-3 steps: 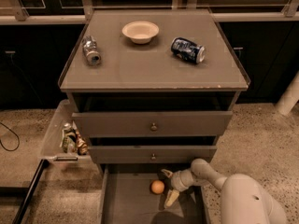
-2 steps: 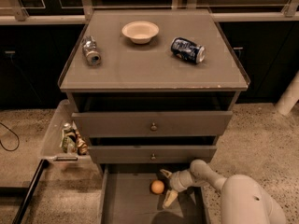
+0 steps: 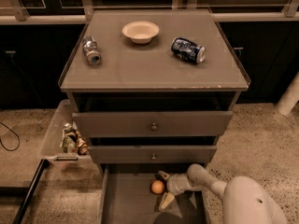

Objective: Pick orange from bottom drawer and place on counter

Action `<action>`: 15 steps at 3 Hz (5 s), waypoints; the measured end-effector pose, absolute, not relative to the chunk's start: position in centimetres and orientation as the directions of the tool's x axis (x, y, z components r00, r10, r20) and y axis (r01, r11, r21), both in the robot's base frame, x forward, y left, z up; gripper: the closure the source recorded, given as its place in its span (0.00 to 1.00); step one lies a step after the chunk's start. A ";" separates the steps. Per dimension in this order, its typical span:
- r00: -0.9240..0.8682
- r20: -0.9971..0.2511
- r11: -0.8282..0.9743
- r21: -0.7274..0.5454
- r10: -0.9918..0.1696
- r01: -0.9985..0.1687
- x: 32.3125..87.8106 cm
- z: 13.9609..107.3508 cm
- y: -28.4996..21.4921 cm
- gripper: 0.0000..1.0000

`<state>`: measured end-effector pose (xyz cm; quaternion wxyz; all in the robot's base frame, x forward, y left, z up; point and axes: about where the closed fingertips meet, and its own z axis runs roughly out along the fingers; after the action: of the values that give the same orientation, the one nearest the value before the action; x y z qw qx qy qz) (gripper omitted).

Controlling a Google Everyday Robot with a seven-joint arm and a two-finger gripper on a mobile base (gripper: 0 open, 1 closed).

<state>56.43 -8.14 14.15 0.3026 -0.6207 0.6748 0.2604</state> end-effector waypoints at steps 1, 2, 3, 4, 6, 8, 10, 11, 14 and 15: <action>-0.046 -0.732 0.094 -0.024 -0.680 -0.995 56.4 14.2 -8.1 0.00; -0.046 -0.732 0.094 -0.024 -0.680 -0.995 56.4 14.2 -8.1 0.18; -0.046 -0.732 0.094 -0.024 -0.680 -0.995 56.4 14.1 -8.1 0.43; -0.046 -0.732 0.094 -0.024 -0.680 -0.995 56.4 14.1 -8.1 0.66; -0.046 -0.732 0.094 -0.024 -0.680 -0.995 56.4 14.1 -8.1 1.00; -0.037 -0.730 0.086 -0.030 -0.682 -0.996 55.4 15.9 -9.2 1.00; 0.107 -0.675 0.006 -0.164 -0.730 -0.987 55.0 26.6 -10.9 1.00; 0.174 -0.642 -0.036 -0.223 -0.746 -0.974 55.8 32.6 -11.6 1.00; 0.289 -0.587 -0.100 -0.333 -0.756 -0.938 54.5 41.4 -11.0 1.00; 0.378 -0.578 -0.160 -0.392 -0.723 -0.906 52.3 46.1 -9.4 1.00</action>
Offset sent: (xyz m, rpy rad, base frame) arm 0.0000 0.0000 0.0000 0.0000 0.0000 0.0000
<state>52.26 -9.44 46.10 0.3543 -0.7507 0.5425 0.1291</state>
